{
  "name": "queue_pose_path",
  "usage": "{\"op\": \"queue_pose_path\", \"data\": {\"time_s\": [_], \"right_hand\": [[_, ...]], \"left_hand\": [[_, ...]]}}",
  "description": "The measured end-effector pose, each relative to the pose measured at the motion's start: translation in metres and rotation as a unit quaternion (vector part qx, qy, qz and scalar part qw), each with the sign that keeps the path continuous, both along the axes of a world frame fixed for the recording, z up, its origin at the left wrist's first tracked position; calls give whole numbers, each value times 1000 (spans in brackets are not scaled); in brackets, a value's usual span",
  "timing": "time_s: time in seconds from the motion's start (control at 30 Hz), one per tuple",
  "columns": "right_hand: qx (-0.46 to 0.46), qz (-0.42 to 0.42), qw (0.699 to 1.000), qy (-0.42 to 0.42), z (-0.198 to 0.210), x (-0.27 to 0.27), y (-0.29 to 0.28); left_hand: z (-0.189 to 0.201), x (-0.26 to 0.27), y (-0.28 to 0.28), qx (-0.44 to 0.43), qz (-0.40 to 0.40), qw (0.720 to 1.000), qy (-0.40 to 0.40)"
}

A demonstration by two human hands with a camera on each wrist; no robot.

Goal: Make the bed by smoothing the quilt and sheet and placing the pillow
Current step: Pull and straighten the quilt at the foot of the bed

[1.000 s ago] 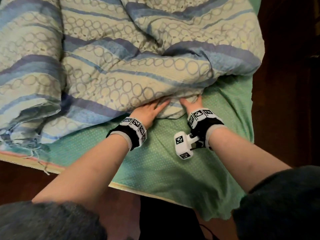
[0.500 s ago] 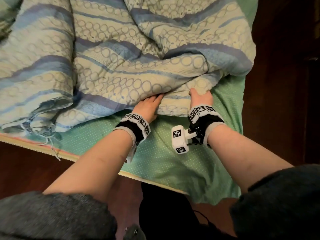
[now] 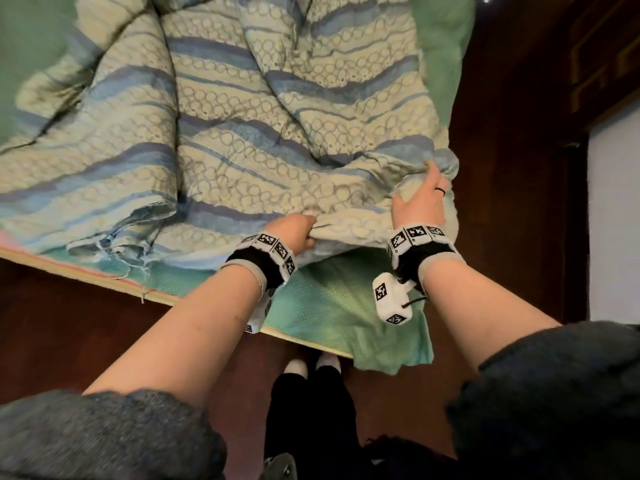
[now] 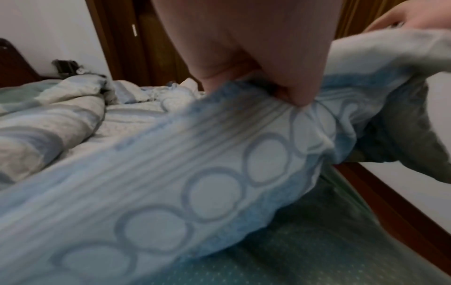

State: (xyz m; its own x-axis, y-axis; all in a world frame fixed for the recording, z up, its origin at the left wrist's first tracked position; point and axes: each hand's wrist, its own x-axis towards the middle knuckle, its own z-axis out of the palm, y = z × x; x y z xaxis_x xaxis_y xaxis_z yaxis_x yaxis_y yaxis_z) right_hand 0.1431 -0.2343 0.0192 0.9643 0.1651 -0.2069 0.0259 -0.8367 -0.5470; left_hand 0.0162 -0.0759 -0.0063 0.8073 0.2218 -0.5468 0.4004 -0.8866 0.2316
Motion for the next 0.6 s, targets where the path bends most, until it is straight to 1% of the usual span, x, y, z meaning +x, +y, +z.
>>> {"op": "queue_pose_path", "data": {"time_s": [0.03,0.1,0.17,0.2,0.27,0.37,0.4,0.47,0.53,0.6], "right_hand": [[-51,51,997,-26,5,-3,-6],[-131,139,979,-69,14,-14,-20],[-180,208,955,-109,22,-25,-34],[-208,230,943,-121,27,-31,-41],[-270,242,926,-108,34,-42,-60],[-362,198,910,-31,30,-66,-97],[-385,186,904,-3,20,-77,-112],[-392,167,904,28,-5,-101,-139],[-387,167,905,54,-41,-121,-153],[-375,186,900,123,-82,-144,-164]], "left_hand": [[9,0,-6,8,-14,1000,0],[26,-6,-21,9,-41,999,-3],[40,-13,-37,17,-67,998,-6],[46,-17,-46,25,-85,996,-4],[55,-26,-65,32,-123,992,1],[61,-39,-100,43,-185,982,11],[57,-45,-111,40,-198,979,22],[38,-61,-129,40,-217,974,51],[4,-79,-137,41,-235,967,85],[-32,-104,-138,40,-241,961,132]]}}
